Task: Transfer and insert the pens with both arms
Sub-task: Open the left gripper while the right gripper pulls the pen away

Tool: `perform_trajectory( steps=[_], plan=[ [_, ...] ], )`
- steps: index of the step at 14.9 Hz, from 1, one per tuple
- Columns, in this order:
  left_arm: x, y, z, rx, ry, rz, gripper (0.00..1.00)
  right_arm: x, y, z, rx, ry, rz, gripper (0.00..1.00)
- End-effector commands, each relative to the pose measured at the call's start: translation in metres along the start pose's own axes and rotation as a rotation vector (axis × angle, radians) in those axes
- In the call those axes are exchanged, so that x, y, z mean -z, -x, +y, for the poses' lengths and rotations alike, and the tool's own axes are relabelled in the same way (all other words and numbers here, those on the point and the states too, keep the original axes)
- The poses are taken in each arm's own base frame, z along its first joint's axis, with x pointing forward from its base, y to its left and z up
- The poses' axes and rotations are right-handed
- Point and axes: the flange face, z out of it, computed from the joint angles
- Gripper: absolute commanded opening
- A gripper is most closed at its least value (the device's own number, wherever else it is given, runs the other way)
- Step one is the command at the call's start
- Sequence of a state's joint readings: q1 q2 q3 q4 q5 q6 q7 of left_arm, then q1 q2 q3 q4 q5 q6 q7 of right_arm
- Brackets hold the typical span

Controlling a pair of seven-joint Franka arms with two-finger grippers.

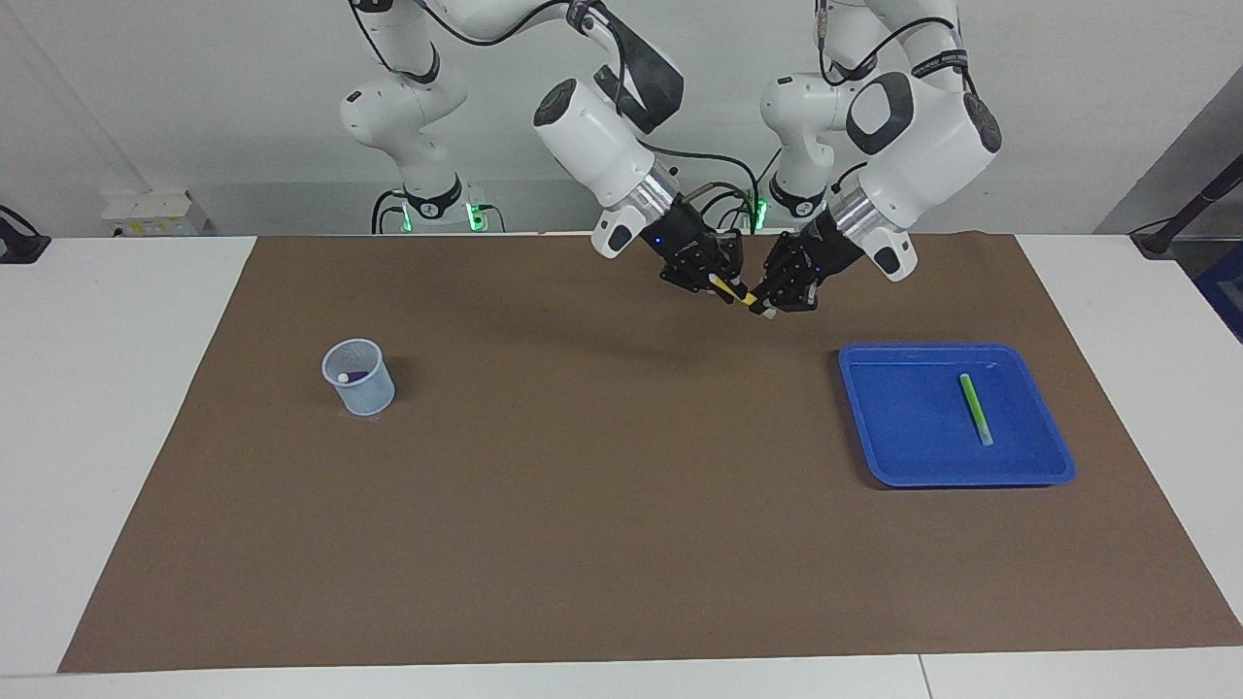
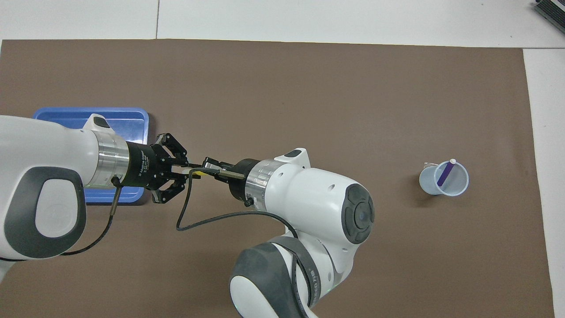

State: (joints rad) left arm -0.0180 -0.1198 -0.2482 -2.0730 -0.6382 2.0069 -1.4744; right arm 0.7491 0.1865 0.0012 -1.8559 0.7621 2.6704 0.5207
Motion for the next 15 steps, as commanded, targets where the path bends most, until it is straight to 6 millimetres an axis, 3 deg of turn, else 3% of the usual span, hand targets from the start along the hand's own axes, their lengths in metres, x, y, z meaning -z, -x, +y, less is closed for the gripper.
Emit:
perform_trajectory(
  steps=[1, 3, 8, 11, 13, 15],
  plan=[
    [0.006, 0.002, -0.011, 0.006, 0.001, -0.007, 0.5, 0.005, -0.002, 0.008, -0.012, 0.013, -0.027, 0.0],
    [0.008, 0.002, -0.012, 0.009, 0.004, -0.007, 0.58, 0.007, -0.009, 0.013, 0.009, 0.032, -0.043, 0.0],
    [0.009, -0.003, -0.013, -0.033, 0.005, -0.002, 0.54, 0.033, -0.062, 0.051, 0.192, 0.098, -0.13, 0.0],
    [0.018, -0.026, -0.021, -0.317, -0.031, 0.004, 0.53, 0.05, -0.085, 0.075, 0.292, 0.177, -0.186, 0.0],
    [0.028, -0.053, -0.029, -0.562, -0.1, 0.032, 0.53, 0.072, -0.103, 0.092, 0.387, 0.301, -0.214, 0.0],
    [0.031, -0.067, -0.035, -0.795, -0.192, 0.1, 0.53, 0.1, -0.115, 0.107, 0.458, 0.397, -0.252, 0.0]
  ],
)
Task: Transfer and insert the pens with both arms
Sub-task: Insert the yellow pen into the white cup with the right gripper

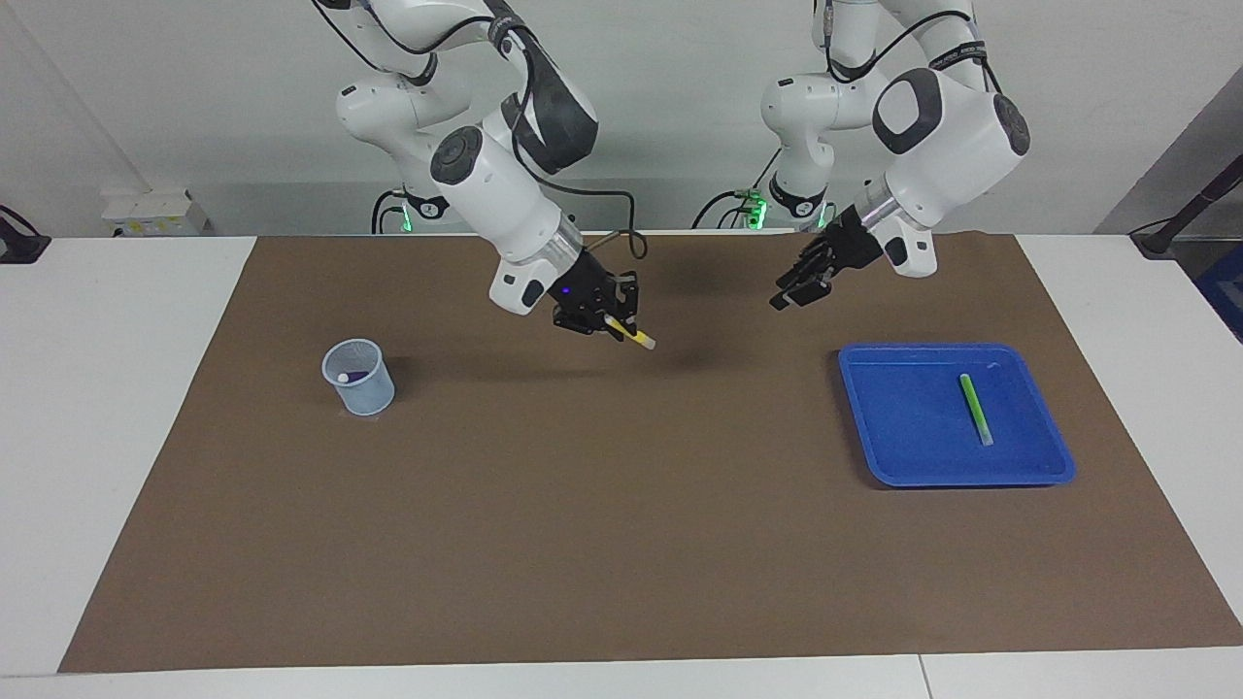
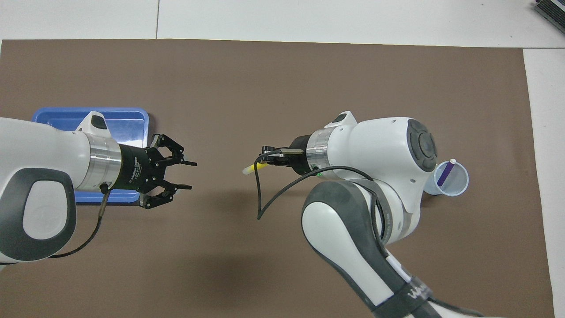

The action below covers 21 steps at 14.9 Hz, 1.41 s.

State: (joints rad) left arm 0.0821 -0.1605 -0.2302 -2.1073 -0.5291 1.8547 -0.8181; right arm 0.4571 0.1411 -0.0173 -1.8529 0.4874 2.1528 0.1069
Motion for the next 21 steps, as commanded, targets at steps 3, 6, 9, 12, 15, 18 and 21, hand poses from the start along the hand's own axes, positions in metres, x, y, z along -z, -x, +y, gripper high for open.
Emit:
perform_trajectory(
  steps=[3, 6, 9, 12, 15, 18, 21],
  plan=[
    [0.022, -0.028, -0.044, -0.479, -0.148, 0.066, 0.5, 0.07, 0.008, 0.071, 0.186, 0.132, -0.102, 0.0],
    [0.041, -0.06, -0.07, -0.696, -0.213, 0.098, 0.5, 0.12, 0.009, 0.115, 0.341, 0.25, -0.159, 0.0],
    [0.058, -0.089, -0.093, -0.85, -0.293, 0.138, 0.5, 0.161, 0.01, 0.161, 0.522, 0.376, -0.233, 0.0],
    [0.07, -0.124, -0.115, -0.933, -0.338, 0.194, 0.5, 0.169, 0.011, 0.191, 0.578, 0.409, -0.246, 0.0],
    [0.071, -0.158, -0.132, -0.982, -0.361, 0.22, 0.5, 0.152, 0.015, 0.211, 0.575, 0.43, -0.194, 0.0],
    [0.065, -0.185, -0.14, -1.029, -0.404, 0.25, 0.5, 0.121, 0.025, 0.231, 0.646, 0.46, -0.178, 0.0],
    [0.053, -0.21, -0.143, -1.066, -0.425, 0.276, 0.5, 0.127, 0.026, 0.25, 0.697, 0.459, -0.188, 0.0]
  ],
)
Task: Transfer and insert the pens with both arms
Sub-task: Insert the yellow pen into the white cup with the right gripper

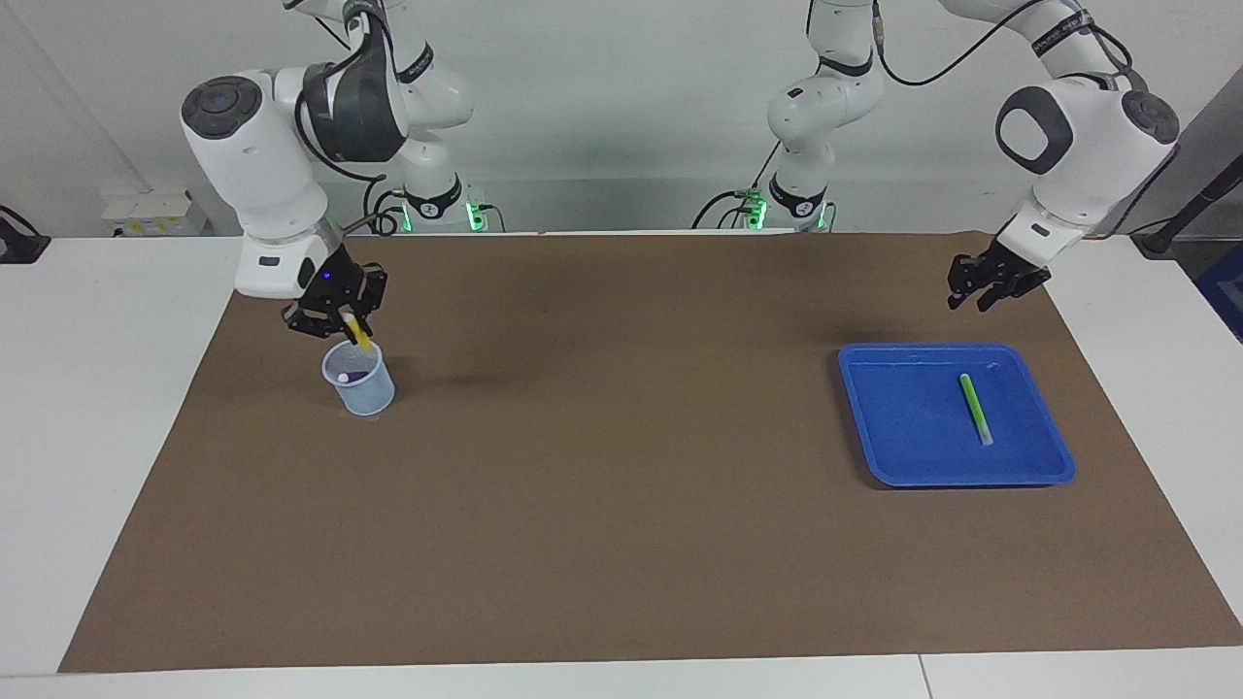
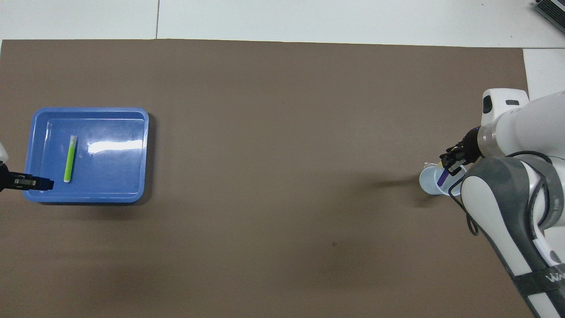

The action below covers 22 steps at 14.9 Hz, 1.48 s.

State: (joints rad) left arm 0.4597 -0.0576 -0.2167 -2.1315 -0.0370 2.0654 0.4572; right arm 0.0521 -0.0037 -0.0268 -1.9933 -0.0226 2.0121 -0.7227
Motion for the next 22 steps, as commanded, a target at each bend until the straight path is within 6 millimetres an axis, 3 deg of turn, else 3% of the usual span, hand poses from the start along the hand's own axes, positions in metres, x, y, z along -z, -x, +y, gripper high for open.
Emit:
perform_trajectory(
  steps=[1, 3, 10, 12, 13, 14, 15, 16, 19, 22],
  plan=[
    [-0.022, -0.008, -0.012, -0.046, -0.038, 0.009, 0.5, 0.006, 0.019, 0.003, 0.038, 0.021, -0.003, 0.0],
    [-0.039, -0.016, -0.018, -0.06, -0.053, 0.021, 0.5, 0.006, 0.021, 0.003, 0.036, 0.021, -0.003, 0.0],
    [-0.088, -0.035, -0.026, -0.065, -0.044, 0.065, 0.5, -0.023, 0.042, -0.003, 0.016, 0.02, 0.0, 0.0],
    [-0.094, -0.039, -0.026, -0.066, -0.043, 0.073, 0.5, -0.024, 0.043, -0.004, 0.003, 0.018, 0.002, 0.2],
    [-0.095, -0.041, -0.026, -0.067, -0.043, 0.077, 0.5, -0.024, 0.043, -0.004, 0.004, 0.016, 0.002, 0.35],
    [-0.097, -0.044, -0.027, -0.067, -0.042, 0.079, 0.5, -0.024, 0.042, -0.004, 0.003, 0.017, 0.003, 0.56],
    [-0.103, -0.047, -0.027, -0.067, -0.038, 0.082, 0.5, -0.024, 0.042, -0.005, 0.006, 0.016, 0.002, 0.6],
    [-0.106, -0.049, -0.029, -0.067, -0.039, 0.09, 0.5, -0.024, 0.041, -0.005, 0.005, 0.015, 0.003, 0.72],
    [-0.116, -0.053, -0.031, -0.066, -0.038, 0.102, 0.5, -0.017, 0.037, -0.004, 0.008, 0.008, 0.009, 0.87],
    [-0.117, -0.06, -0.034, -0.064, -0.036, 0.109, 0.51, -0.009, 0.027, -0.009, 0.009, -0.004, 0.027, 0.91]
  ],
)
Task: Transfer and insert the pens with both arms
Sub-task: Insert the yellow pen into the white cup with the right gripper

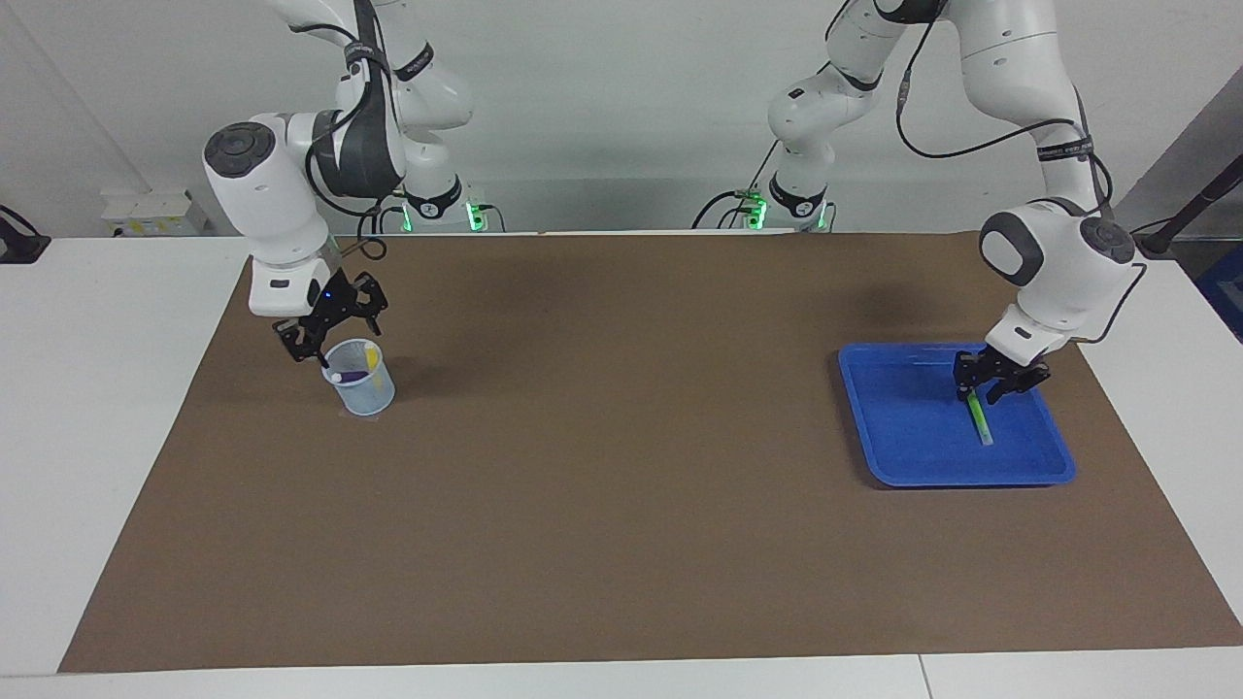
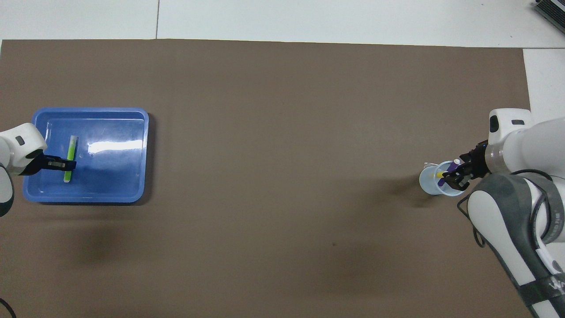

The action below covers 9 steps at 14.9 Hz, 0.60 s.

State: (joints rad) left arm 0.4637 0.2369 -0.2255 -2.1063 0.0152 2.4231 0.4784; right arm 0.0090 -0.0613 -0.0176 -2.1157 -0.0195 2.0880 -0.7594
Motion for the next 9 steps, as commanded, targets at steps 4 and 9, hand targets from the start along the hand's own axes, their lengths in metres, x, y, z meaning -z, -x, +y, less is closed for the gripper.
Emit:
perform_trajectory(
  steps=[4, 9],
  plan=[
    [-0.008, -0.02, -0.008, -0.015, -0.015, 0.035, 0.51, 0.012, -0.006, -0.007, -0.033, -0.049, 0.055, 1.0],
    [-0.018, -0.02, -0.009, -0.014, -0.017, 0.047, 0.47, 0.016, -0.006, -0.009, -0.075, -0.048, 0.054, 1.0]
  ],
)
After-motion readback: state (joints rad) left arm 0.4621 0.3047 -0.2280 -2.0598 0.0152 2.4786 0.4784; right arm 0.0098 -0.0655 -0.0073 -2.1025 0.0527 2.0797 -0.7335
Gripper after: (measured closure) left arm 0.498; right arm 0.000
